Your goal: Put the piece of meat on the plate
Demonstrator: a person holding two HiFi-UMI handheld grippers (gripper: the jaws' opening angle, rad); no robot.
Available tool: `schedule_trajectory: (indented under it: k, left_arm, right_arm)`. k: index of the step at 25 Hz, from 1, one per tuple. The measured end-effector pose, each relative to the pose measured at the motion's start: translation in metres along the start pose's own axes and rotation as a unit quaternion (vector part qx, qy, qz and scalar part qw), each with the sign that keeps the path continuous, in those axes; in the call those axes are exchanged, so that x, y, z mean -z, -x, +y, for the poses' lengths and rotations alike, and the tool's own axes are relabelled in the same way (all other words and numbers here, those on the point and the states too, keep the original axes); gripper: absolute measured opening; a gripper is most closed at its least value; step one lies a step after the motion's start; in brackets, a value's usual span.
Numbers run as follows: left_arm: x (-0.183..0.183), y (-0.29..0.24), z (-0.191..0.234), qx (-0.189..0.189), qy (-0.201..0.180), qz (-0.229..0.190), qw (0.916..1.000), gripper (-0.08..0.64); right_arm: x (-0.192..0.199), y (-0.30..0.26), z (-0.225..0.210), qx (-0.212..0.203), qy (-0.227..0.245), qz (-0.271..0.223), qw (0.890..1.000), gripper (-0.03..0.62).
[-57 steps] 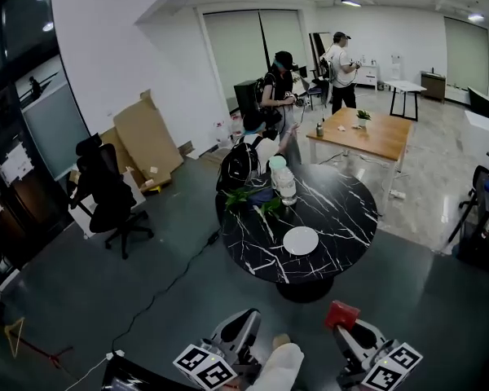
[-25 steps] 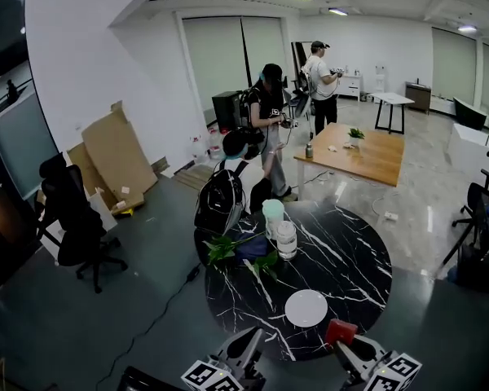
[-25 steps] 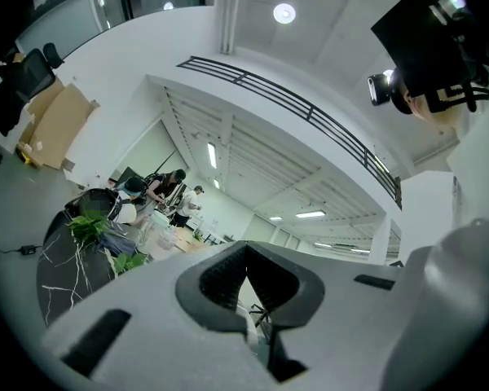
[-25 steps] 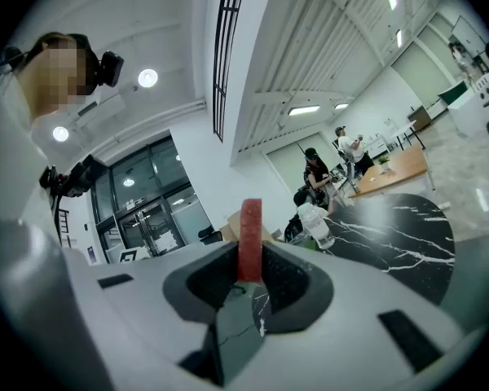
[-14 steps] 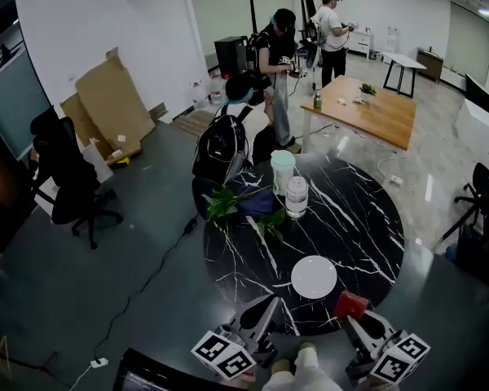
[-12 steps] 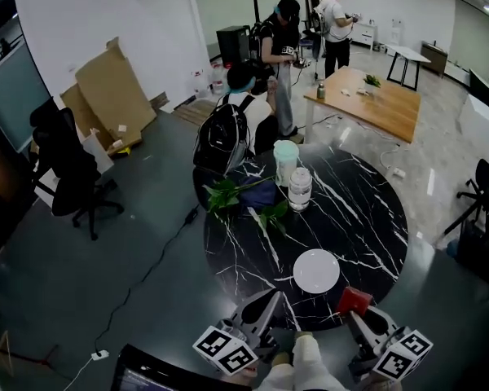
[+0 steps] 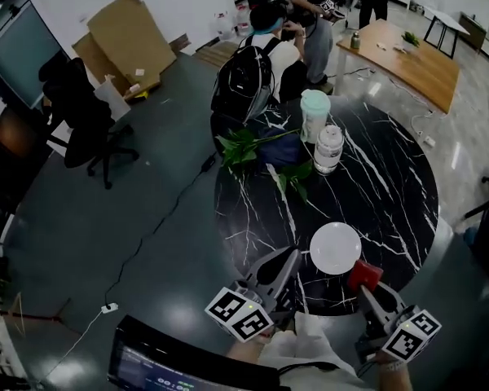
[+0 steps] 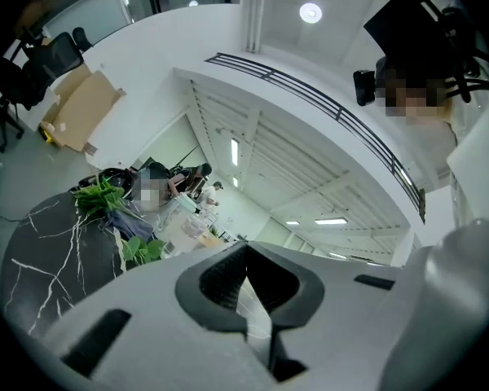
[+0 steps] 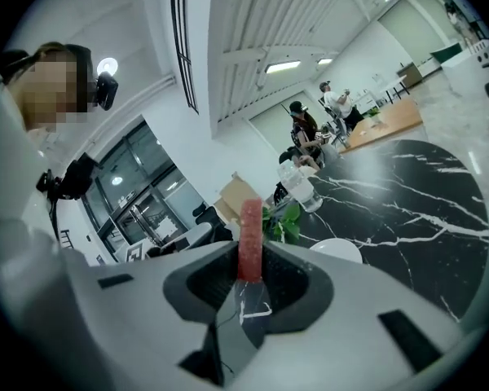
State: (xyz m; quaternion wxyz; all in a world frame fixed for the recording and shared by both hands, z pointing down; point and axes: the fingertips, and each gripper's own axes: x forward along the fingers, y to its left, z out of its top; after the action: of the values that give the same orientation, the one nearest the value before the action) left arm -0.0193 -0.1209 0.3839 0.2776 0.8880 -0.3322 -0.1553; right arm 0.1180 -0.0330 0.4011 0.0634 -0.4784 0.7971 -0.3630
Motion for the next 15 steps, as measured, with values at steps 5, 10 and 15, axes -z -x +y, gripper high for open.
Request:
schedule_trajectory:
  k: [5,10,15]
  left_arm:
    - [0.015,-0.025,0.014,-0.01,0.01,0.018,0.9997,0.008]
    - [0.034,-0.041,0.034,-0.031,0.02,0.036,0.9987,0.008]
    - [0.055,-0.053,0.059,-0.055,0.027,0.048,0.997,0.008]
  right_arm:
    - [0.002,-0.018,-0.023,-0.004,-0.02,0.031,0.999,0.086]
    - [0.009,-0.036,-0.053,-0.001,-0.038,0.066,0.997,0.084]
    - [0.018,-0.054,-0.081,-0.001,-0.052,0.094,0.994,0.084]
